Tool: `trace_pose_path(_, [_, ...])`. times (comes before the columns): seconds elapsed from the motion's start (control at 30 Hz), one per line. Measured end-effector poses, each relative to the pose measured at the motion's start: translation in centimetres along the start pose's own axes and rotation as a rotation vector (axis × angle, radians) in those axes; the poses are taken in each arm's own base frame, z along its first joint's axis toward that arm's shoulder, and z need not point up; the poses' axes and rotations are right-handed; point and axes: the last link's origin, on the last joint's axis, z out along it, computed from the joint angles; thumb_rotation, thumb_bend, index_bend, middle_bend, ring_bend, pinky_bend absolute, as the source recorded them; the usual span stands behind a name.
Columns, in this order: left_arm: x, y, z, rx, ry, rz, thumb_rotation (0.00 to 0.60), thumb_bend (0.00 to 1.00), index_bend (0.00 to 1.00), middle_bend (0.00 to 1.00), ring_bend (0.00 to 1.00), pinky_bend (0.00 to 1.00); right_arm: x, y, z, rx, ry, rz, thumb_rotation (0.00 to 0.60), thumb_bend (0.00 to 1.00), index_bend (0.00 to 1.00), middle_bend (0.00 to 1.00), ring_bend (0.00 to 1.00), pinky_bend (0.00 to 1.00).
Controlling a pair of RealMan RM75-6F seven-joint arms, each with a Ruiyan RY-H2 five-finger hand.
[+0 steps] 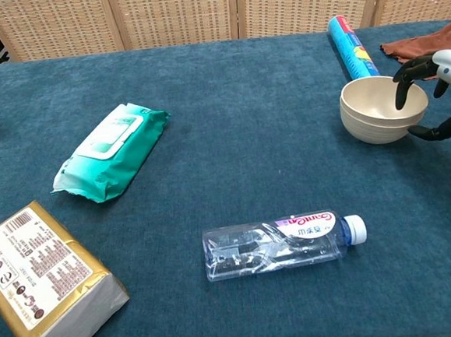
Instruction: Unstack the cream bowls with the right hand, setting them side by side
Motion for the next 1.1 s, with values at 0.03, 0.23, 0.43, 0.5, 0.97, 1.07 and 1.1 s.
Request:
trace_pose_path(0.03, [-0.01,-0.01,0.00,0.000,-0.001,0.000,0.600,0.18,0.27,0.00,0.00,0.05,-0.04,0.06,0.01,-0.002,0.000,-0.001,0.600,0.36,0.42,0.19,0.13,0.33])
trace_pose_path(0.23, [-0.02,0.05,-0.03,-0.001,-0.001,-0.001,0.600,0.18,0.27,0.00,0.00,0.05,-0.08,0.22,0.06,-0.015,0.008,-0.010,0.600,0.39,0.42,0.19,0.13,0.33])
trace_pose_path(0.43, [-0.04,0.04,-0.04,-0.001,-0.002,-0.001,0.600,0.18,0.27,0.00,0.00,0.05,-0.20,0.35,0.06,-0.023,0.006,-0.009,0.600,0.41,0.42,0.19,0.13,0.33])
trace_pose_path(0.5, [-0.03,0.05,-0.05,-0.001,-0.001,-0.001,0.600,0.18,0.27,0.00,0.00,0.05,-0.24,0.36,0.04,-0.025,0.005,-0.007,0.600,0.41,0.42,0.19,0.13,0.33])
trace_pose_path(0.97, [-0.08,0.07,-0.06,-0.003,-0.004,0.000,0.600,0.18,0.27,0.00,0.00,0.05,-0.23,0.47,-0.06,-0.036,0.009,-0.009,0.600,0.44,0.43,0.19,0.13,0.33])
trace_pose_path(1.07, [-0.04,0.09,-0.06,-0.003,-0.002,-0.001,0.600,0.18,0.27,0.00,0.00,0.05,-0.27,0.52,-0.09,-0.040,0.008,-0.008,0.600,0.44,0.44,0.19,0.13,0.33])
trace_pose_path(1.1, [-0.03,0.09,-0.06,-0.003,-0.001,-0.002,0.600,0.18,0.27,0.00,0.00,0.05,-0.30,0.54,-0.12,-0.041,0.007,-0.008,0.600,0.44,0.44,0.19,0.13,0.33])
